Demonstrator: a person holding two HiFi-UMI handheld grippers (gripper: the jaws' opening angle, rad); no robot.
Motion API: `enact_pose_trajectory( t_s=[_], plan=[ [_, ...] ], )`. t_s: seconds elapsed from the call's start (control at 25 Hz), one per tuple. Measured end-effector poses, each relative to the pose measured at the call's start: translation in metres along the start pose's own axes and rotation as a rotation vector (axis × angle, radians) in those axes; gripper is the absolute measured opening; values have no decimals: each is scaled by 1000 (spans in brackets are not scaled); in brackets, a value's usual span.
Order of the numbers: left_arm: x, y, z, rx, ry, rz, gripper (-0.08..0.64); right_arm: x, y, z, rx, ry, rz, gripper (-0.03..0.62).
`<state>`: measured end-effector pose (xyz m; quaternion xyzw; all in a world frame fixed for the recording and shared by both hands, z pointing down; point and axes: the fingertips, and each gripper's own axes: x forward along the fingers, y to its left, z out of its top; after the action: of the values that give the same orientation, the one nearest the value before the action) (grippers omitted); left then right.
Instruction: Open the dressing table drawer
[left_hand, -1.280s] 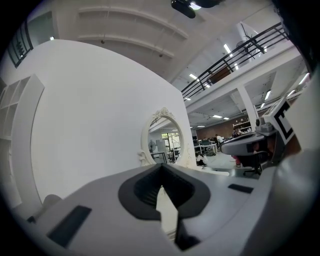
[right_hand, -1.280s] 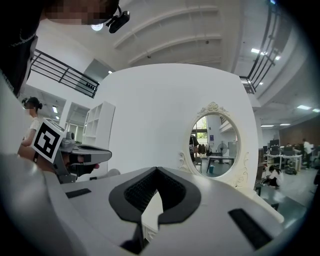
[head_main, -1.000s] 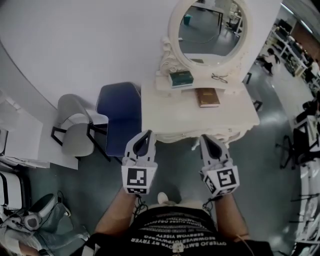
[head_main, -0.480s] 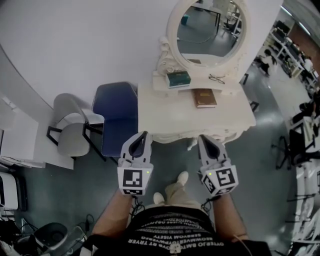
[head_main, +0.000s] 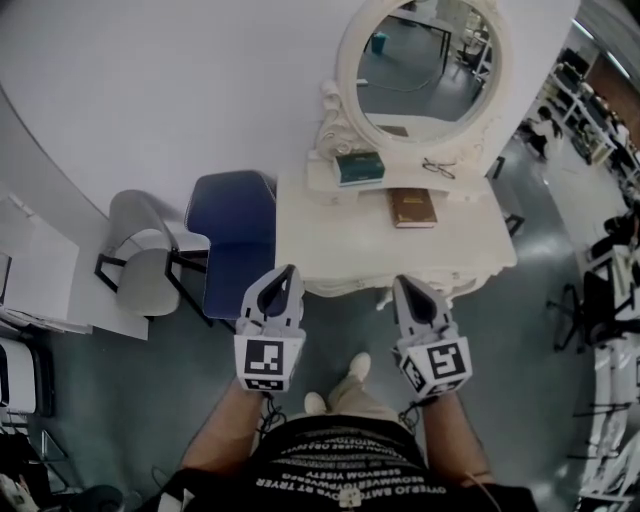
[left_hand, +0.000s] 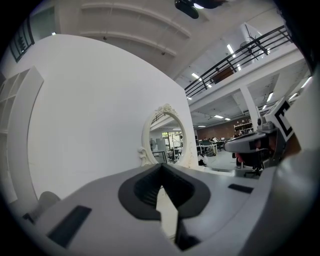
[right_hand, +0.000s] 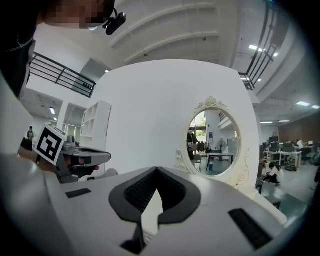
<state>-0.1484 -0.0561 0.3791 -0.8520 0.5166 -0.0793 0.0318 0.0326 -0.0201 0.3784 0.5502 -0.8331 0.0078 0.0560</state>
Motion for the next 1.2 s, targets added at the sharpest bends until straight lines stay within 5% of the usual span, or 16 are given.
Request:
enact_pose_trajectory(
  t_s=[1.2],
  plan=[
    [146,-10,1,-27,45,40,2,101,-111,-6,11,26,86,2]
  ],
)
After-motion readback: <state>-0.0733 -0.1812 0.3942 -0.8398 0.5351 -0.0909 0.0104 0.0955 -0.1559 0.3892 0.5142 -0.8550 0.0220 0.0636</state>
